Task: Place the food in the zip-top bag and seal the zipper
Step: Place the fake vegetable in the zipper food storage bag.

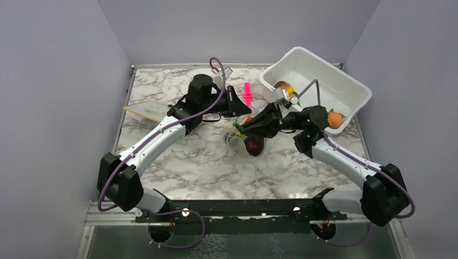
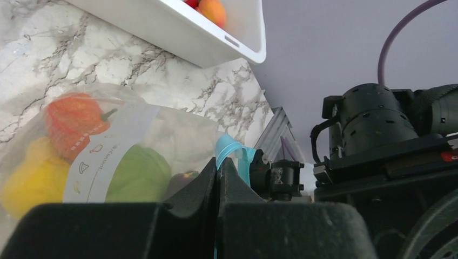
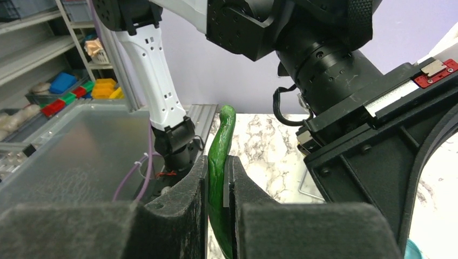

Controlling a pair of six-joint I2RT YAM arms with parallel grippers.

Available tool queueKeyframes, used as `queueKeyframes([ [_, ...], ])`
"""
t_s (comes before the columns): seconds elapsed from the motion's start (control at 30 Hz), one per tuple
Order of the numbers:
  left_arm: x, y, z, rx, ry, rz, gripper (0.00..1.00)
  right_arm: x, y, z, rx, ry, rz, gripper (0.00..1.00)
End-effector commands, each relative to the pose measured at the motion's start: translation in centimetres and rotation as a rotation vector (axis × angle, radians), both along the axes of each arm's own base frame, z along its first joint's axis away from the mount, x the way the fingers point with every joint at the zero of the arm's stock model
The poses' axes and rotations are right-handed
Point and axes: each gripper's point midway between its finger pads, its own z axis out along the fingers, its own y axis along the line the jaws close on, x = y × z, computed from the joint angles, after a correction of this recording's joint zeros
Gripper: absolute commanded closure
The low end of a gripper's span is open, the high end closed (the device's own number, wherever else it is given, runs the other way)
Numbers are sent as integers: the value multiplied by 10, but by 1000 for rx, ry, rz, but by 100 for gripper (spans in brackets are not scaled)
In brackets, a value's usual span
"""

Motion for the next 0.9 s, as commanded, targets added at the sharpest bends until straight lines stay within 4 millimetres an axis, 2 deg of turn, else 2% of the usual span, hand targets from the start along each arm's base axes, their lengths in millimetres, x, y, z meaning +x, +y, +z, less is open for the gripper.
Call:
queueKeyframes([
  [0.0,-13,2,37,-93,-60,-40,100,8,5,-11,-42,-123,-12,99],
  [0.13,-17,4,44,-100,-81,-49,100,31,7,-23,-103,-172,-123,99],
  [0.4,-26,5,50,-113,-89,-95,100,46,3,-55,-195,-141,-212,99],
  [0.67,-26,13,43,-69,-132,-105,100,53,-5,-63,-233,-142,-291,98],
  [0.87,-20,23,40,-54,-162,-88,100,47,-7,-55,-215,-145,-285,98],
])
